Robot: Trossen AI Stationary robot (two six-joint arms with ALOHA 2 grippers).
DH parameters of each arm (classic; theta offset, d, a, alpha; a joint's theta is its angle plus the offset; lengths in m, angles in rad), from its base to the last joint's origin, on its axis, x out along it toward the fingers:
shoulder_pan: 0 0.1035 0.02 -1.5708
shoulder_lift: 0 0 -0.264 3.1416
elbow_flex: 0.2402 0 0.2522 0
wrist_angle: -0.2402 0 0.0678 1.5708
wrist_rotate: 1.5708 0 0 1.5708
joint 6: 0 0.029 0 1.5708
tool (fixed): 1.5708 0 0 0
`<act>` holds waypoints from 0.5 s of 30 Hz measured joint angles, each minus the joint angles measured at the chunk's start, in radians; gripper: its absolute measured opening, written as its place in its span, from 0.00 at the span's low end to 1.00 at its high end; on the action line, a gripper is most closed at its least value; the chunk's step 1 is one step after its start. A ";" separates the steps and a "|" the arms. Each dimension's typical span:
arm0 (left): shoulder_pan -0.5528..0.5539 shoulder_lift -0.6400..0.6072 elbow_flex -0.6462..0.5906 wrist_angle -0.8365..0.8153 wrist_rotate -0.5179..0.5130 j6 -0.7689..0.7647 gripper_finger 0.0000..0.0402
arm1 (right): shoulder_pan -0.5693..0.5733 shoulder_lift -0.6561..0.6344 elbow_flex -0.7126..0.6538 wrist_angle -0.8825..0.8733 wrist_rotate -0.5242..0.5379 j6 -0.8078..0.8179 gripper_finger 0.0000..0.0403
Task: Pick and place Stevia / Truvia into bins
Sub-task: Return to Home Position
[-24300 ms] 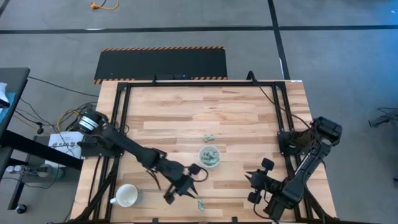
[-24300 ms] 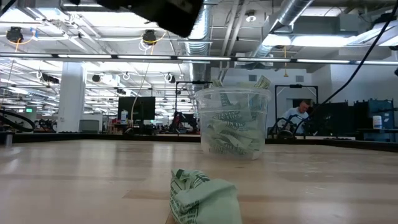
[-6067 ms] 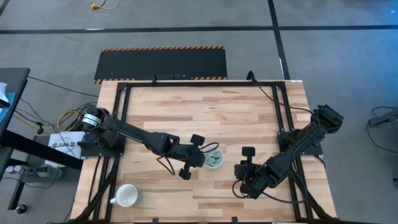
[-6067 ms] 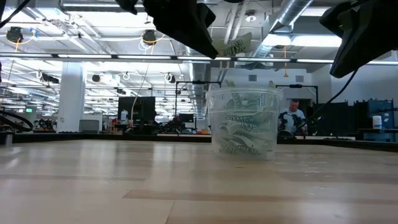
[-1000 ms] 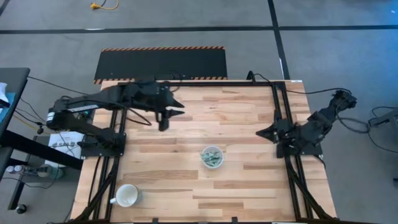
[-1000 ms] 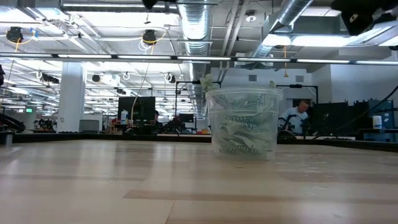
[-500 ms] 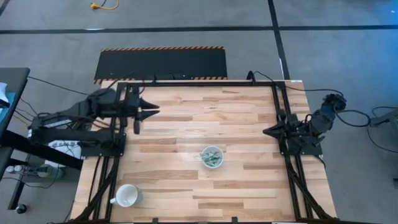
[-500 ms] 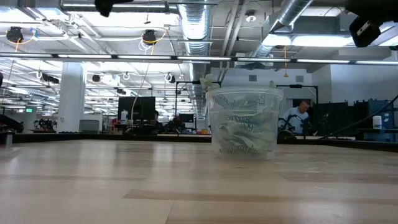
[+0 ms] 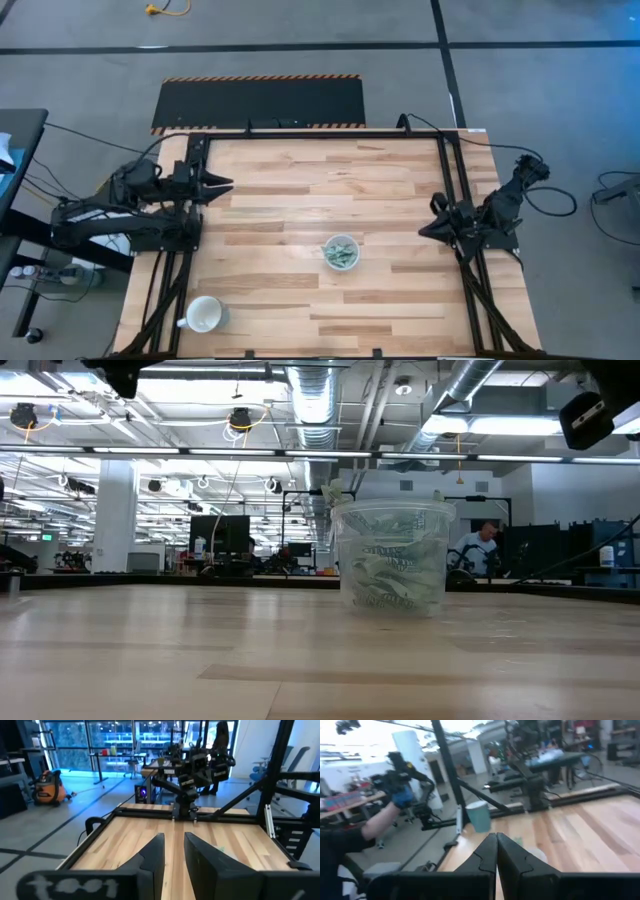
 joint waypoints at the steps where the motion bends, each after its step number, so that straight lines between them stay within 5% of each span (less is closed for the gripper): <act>1: 0.000 -0.020 -0.012 0.000 0.000 0.000 0.15 | 0.000 0.000 -0.017 0.032 -0.013 -0.009 0.00; 15: 0.000 -0.304 -0.145 -0.004 0.000 -0.039 0.15 | 0.000 0.000 -0.157 0.259 -0.053 -0.087 0.00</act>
